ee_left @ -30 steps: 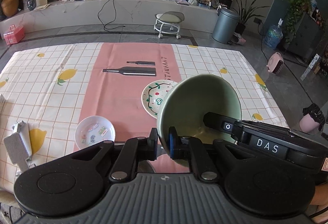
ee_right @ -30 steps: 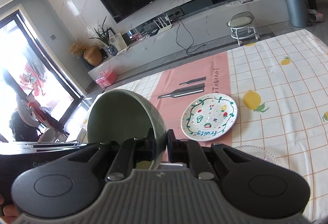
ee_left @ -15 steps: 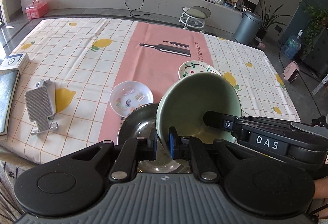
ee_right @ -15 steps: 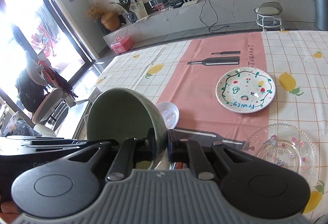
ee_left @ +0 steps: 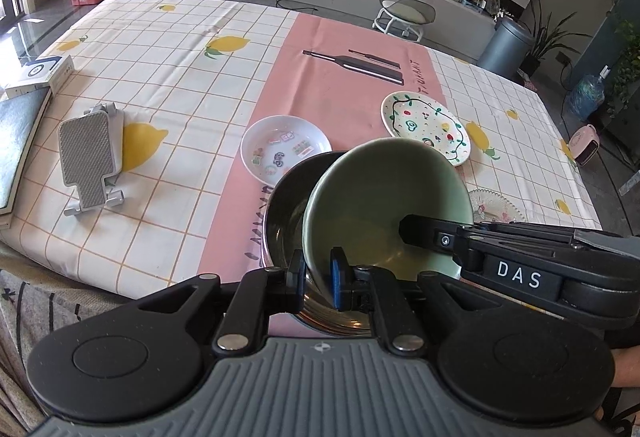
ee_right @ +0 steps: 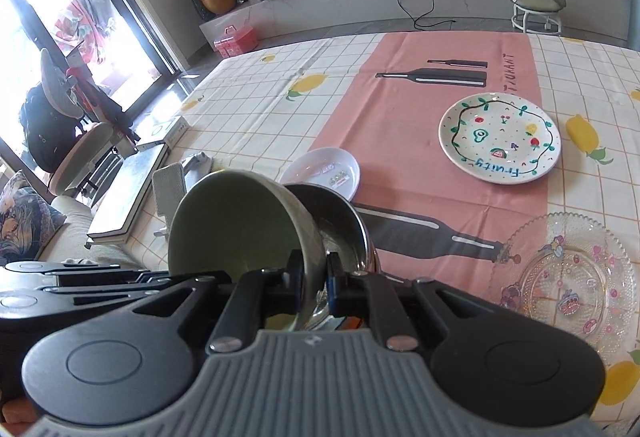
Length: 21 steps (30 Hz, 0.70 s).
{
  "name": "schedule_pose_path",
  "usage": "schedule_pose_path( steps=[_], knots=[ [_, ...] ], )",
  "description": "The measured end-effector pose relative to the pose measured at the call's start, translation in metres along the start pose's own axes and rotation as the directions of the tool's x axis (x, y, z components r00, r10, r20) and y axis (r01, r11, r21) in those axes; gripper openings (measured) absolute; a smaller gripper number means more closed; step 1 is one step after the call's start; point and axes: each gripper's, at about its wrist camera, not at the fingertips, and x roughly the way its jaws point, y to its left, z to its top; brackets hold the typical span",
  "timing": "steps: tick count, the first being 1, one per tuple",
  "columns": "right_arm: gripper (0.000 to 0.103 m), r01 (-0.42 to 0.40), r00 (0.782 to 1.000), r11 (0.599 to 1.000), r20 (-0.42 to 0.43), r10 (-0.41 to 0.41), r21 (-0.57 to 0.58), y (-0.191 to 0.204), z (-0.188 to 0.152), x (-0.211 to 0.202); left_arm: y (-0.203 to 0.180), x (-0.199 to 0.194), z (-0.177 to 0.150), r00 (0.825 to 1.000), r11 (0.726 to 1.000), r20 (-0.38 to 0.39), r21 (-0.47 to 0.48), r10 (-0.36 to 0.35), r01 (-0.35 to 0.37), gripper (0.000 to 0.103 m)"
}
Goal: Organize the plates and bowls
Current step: 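Lift the green bowl with both grippers and carry it over the steel bowls, then lower the green bowl into the orange bowl and open both grippers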
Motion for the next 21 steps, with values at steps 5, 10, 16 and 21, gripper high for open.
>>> schedule_pose_path(
  steps=[5, 10, 16, 21],
  knots=[
    [0.009, 0.018, 1.000, 1.000, -0.015, -0.018, -0.014, 0.002, -0.001, 0.008, 0.001, 0.005, -0.002, 1.000, 1.000, -0.003, 0.012, 0.015, -0.015, 0.014],
    [0.009, 0.045, 0.999, 0.999, -0.019, -0.046, -0.029, 0.003, -0.002, 0.012, -0.001, 0.009, -0.003, 1.000, 0.999, 0.009, 0.030, 0.030, -0.030, 0.014],
    [0.010, 0.054, 0.998, 0.998, -0.012, -0.054, -0.043, 0.003, -0.001, 0.012, -0.003, 0.012, -0.004, 0.999, 0.998, 0.017, 0.052, 0.040, -0.041, 0.014],
    [0.014, 0.059, 0.998, 0.996, -0.007, -0.060, -0.060, 0.004, -0.001, 0.013, -0.006, 0.011, -0.007, 0.996, 0.993, 0.075, 0.095, 0.057, -0.064, 0.014]
  ],
)
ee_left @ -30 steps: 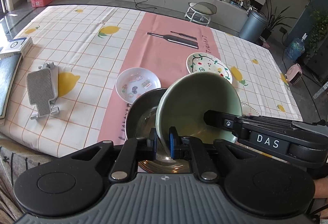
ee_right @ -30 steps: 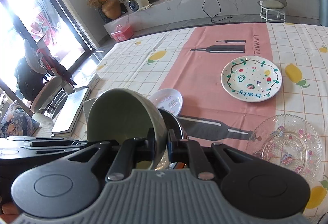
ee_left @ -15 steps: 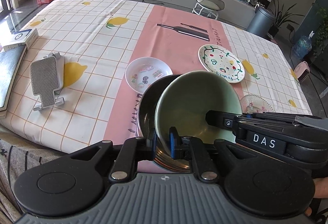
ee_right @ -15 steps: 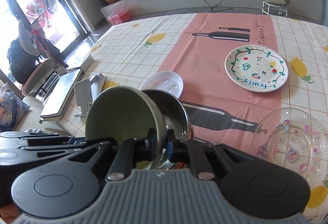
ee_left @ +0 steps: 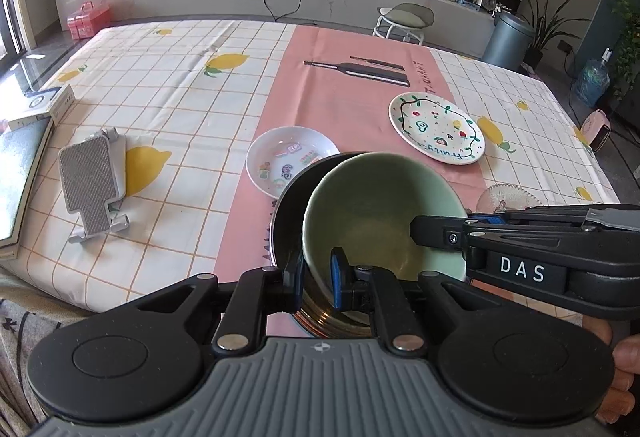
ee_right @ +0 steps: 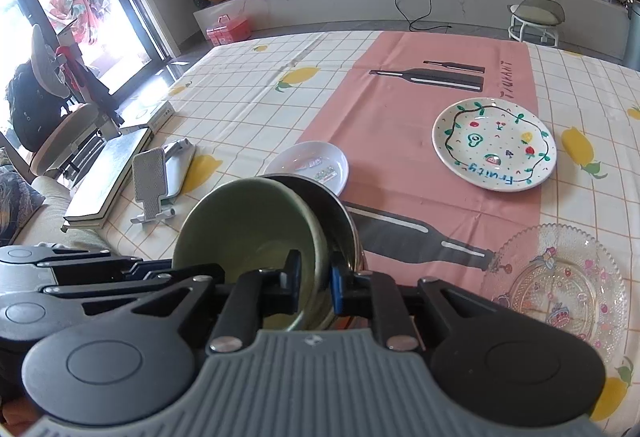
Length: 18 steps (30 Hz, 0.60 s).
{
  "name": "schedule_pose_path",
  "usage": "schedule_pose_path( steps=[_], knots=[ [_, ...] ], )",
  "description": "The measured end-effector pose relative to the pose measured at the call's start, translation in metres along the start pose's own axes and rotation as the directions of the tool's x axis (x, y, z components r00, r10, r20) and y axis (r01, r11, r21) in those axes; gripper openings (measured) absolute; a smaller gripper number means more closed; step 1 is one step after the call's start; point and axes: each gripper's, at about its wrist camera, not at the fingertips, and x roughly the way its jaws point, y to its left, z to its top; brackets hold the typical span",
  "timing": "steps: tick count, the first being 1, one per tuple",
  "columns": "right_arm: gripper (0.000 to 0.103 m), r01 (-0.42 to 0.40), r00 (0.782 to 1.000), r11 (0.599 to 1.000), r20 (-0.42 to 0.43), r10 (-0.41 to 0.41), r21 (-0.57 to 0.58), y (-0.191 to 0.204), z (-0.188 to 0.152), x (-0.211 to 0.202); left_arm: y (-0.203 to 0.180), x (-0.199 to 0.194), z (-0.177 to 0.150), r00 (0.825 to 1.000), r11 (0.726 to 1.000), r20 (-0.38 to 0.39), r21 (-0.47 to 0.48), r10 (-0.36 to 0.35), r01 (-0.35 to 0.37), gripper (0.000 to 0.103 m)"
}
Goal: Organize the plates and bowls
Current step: 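Lower the green bowl into the orange bowl and open both grippers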
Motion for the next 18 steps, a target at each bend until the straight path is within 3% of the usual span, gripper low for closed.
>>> schedule_pose_path(
  steps=[5, 9, 11, 16, 18],
  knots=[
    [0.011, 0.023, 1.000, 1.000, 0.000, -0.023, -0.008, 0.001, -0.001, 0.004, -0.002, -0.003, -0.001, 0.998, 0.999, 0.052, 0.025, 0.021, -0.022, 0.019],
    [0.010, 0.015, 1.000, 1.000, 0.009, -0.015, -0.005, 0.000, 0.000, 0.004, -0.006, -0.012, -0.003, 0.987, 0.996, 0.157, 0.073, 0.044, -0.056, 0.031],
    [0.011, 0.014, 1.000, 1.000, 0.012, -0.014, -0.004, 0.000, 0.000, 0.004, -0.009, -0.013, -0.002, 0.982, 0.991, 0.178, 0.100, 0.065, -0.084, 0.045],
    [0.012, 0.033, 0.999, 0.999, 0.002, -0.033, -0.005, 0.000, 0.000, 0.009, 0.002, -0.004, 0.000, 0.989, 0.996, 0.132, 0.053, 0.066, -0.074, 0.050],
    [0.020, 0.037, 0.999, 0.999, 0.011, -0.037, -0.014, 0.001, 0.001, 0.007, 0.010, -0.001, -0.001, 0.993, 0.999, 0.114, 0.024, 0.043, -0.046, 0.050]
  ],
)
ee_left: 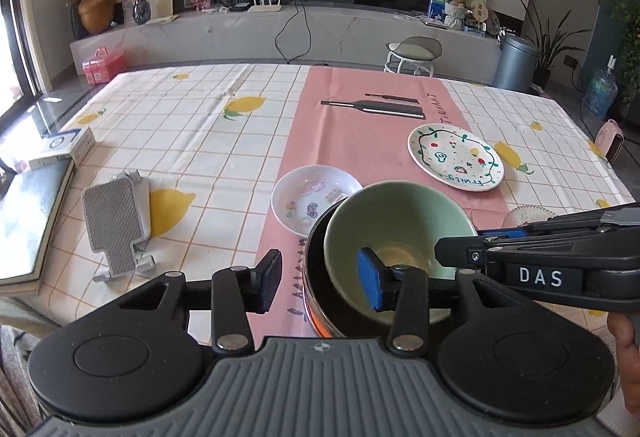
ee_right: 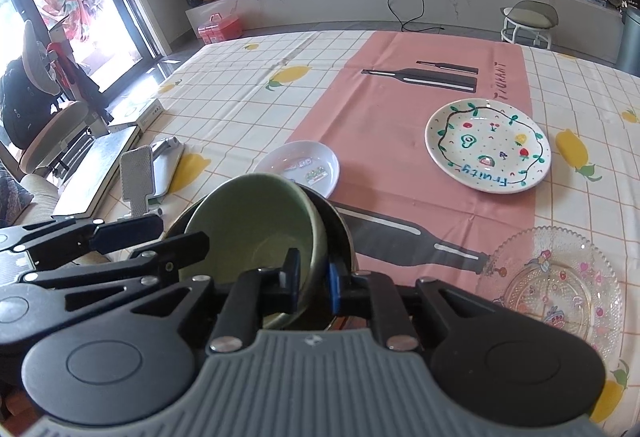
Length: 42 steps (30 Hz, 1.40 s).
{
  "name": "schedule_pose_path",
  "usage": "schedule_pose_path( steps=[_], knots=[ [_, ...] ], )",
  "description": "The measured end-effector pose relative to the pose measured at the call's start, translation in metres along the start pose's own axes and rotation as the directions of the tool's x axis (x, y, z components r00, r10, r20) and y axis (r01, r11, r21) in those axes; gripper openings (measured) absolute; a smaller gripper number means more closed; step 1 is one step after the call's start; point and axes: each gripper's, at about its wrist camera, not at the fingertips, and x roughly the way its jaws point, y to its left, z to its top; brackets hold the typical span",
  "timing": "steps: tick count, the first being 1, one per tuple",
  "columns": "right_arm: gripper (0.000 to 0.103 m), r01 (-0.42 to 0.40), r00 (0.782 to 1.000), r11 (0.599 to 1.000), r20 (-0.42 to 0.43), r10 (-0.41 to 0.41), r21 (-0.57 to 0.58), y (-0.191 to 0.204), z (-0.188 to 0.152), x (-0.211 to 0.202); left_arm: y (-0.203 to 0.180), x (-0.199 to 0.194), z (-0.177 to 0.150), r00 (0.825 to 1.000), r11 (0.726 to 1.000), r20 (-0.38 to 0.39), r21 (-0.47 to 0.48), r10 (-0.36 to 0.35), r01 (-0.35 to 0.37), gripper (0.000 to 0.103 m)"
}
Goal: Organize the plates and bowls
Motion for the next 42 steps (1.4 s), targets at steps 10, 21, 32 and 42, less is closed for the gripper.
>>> schedule_pose_path(
  steps=[10, 21, 32, 42],
  knots=[
    [0.041, 0.042, 0.995, 0.998, 0.090, -0.038, -0.043, 0.005, 0.005, -0.015, 0.025, 0.009, -0.005, 0.990, 0.985, -0.030, -0.109, -0.141, 0.137, 0.055],
    [0.066, 0.101, 0.995, 0.995, 0.008, -0.101, -0.009, -0.007, 0.002, 0.017, 0.027, 0.012, -0.009, 0.990, 0.984, -0.019, -0.112, -0.139, 0.136, 0.060],
    [0.085, 0.095, 0.990, 0.982, -0.084, -0.110, -0.166, 0.010, -0.009, 0.038, 0.028, 0.001, -0.020, 0.987, 0.988, 0.028, 0.003, -0.157, 0.157, 0.067],
    [0.087, 0.039, 0.994, 0.980, -0.096, -0.058, -0.196, 0.014, -0.011, 0.033, 0.037, 0.004, -0.023, 0.982, 0.982, 0.000, 0.020, -0.188, 0.188, 0.078]
  ],
)
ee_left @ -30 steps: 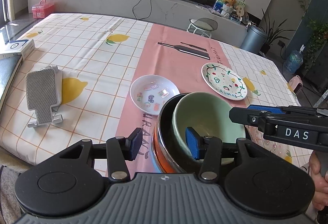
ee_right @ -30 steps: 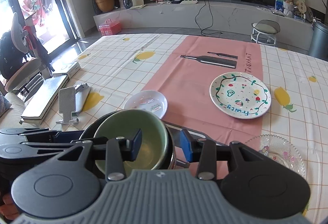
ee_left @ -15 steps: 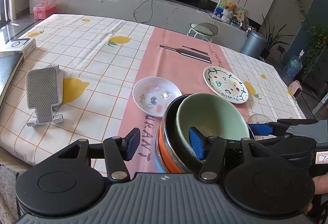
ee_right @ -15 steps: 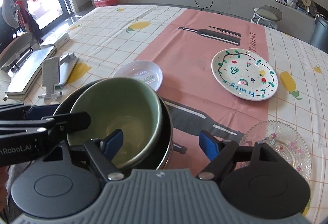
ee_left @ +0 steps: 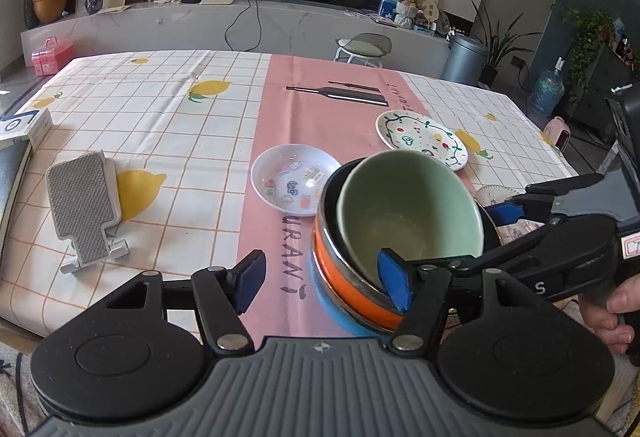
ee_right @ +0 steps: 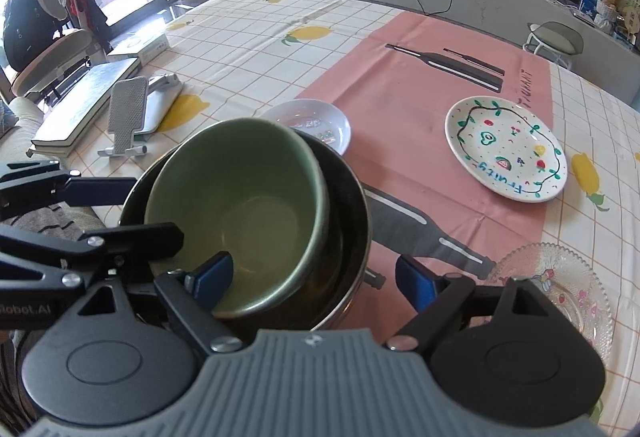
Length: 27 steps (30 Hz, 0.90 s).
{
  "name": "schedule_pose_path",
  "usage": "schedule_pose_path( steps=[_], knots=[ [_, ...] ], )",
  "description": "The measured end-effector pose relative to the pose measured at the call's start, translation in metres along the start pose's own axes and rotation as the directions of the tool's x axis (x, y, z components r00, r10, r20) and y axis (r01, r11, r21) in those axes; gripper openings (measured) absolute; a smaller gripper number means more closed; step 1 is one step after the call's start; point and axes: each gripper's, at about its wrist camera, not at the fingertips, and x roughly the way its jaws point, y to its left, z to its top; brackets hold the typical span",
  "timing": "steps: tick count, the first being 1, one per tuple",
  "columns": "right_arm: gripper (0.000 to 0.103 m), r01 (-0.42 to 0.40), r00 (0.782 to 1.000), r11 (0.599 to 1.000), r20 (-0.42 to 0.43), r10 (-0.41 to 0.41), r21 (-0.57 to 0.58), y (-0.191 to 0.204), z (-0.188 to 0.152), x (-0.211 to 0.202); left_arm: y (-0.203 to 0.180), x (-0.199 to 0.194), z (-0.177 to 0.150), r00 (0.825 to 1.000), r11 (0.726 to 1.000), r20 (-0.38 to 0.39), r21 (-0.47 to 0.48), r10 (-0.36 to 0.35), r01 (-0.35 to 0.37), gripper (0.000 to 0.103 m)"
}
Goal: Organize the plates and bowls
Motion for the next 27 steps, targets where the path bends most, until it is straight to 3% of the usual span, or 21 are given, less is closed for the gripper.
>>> schedule_pose_path(
  steps=[8, 11, 16, 22, 27],
  knots=[
    [0.091, 0.002, 1.000, 1.000, -0.009, -0.002, -0.010, 0.001, 0.000, -0.001, 0.009, 0.002, 0.001, 1.000, 0.999, 0.008, -0.054, 0.003, -0.002, 0.079],
    [0.091, 0.005, 1.000, 0.999, 0.015, -0.006, 0.037, -0.006, 0.002, -0.004, 0.010, 0.002, 0.001, 1.000, 0.998, 0.028, -0.064, 0.009, -0.007, 0.078],
    [0.092, -0.017, 0.998, 0.990, 0.065, 0.008, 0.141, -0.019, 0.006, -0.007, 0.011, -0.001, 0.002, 0.998, 0.995, 0.054, -0.092, -0.041, 0.046, 0.079],
    [0.091, -0.041, 0.996, 0.961, 0.082, 0.019, 0.274, -0.038, 0.009, 0.001, 0.009, 0.008, 0.006, 0.998, 0.993, 0.055, -0.116, 0.009, -0.002, 0.079],
    [0.088, -0.039, 0.997, 0.963, 0.078, 0.019, 0.266, -0.039, 0.010, 0.006, 0.007, 0.018, 0.012, 0.999, 0.991, 0.030, -0.133, 0.035, -0.031, 0.078]
  ],
)
